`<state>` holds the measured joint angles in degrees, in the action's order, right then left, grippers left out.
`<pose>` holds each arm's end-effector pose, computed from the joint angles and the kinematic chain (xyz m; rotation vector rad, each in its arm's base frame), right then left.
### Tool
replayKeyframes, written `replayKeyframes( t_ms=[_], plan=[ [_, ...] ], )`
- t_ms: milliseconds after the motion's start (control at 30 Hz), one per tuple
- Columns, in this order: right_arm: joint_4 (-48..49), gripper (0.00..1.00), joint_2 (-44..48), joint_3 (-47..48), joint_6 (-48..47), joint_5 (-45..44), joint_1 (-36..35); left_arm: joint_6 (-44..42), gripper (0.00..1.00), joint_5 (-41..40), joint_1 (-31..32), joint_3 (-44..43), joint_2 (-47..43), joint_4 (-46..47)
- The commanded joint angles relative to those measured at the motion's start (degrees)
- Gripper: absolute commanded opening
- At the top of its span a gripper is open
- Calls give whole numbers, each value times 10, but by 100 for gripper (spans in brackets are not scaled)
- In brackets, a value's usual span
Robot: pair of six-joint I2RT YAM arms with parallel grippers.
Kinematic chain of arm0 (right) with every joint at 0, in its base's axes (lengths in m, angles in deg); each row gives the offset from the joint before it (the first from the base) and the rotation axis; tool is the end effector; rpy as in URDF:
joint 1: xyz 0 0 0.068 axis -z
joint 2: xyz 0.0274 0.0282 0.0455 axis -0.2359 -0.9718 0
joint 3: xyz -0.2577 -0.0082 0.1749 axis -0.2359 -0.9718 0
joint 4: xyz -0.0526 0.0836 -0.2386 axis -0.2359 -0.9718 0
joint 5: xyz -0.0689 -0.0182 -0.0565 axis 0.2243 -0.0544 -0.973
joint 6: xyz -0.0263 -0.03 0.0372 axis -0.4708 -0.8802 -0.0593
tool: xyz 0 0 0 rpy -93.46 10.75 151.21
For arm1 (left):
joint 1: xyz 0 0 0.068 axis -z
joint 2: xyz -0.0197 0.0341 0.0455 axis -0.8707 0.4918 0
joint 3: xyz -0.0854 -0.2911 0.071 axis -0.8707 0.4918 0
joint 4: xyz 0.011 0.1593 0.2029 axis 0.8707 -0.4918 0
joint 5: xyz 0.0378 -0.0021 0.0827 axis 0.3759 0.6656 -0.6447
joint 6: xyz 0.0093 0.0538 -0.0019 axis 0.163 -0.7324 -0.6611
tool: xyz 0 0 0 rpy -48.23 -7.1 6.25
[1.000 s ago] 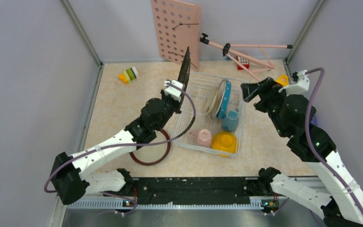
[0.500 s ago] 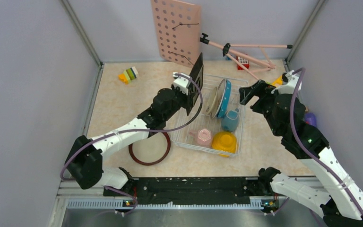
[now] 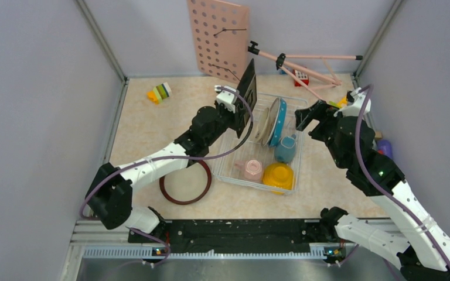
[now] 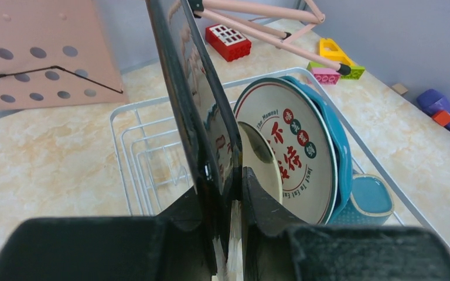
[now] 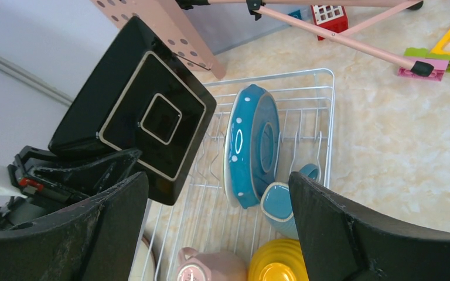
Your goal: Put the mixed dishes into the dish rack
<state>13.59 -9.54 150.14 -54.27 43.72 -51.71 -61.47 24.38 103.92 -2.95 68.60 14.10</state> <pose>0.1006 0.0546 0.4439 0.3228 1.7454 0.4193 0.2445 -0.2261 0.3636 0.4302 1.5758 -0.6030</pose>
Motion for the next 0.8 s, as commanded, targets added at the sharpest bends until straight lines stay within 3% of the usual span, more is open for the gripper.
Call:
replayKeyframes(
  t_ms=[0,400,567,667,767],
  plan=[
    [11,87,6,-3,3,-10,3,-2,0,-26,0,-40,-7,202],
    [18,87,12,-15,15,-13,3,0,0,-64,7,52,58,298],
    [16,87,13,-17,15,-11,3,10,44,-51,7,48,49,233],
    [19,88,14,-20,15,-11,3,8,53,-13,7,56,28,206],
    [22,88,14,-22,16,-8,3,7,54,20,7,63,9,188]
  ],
)
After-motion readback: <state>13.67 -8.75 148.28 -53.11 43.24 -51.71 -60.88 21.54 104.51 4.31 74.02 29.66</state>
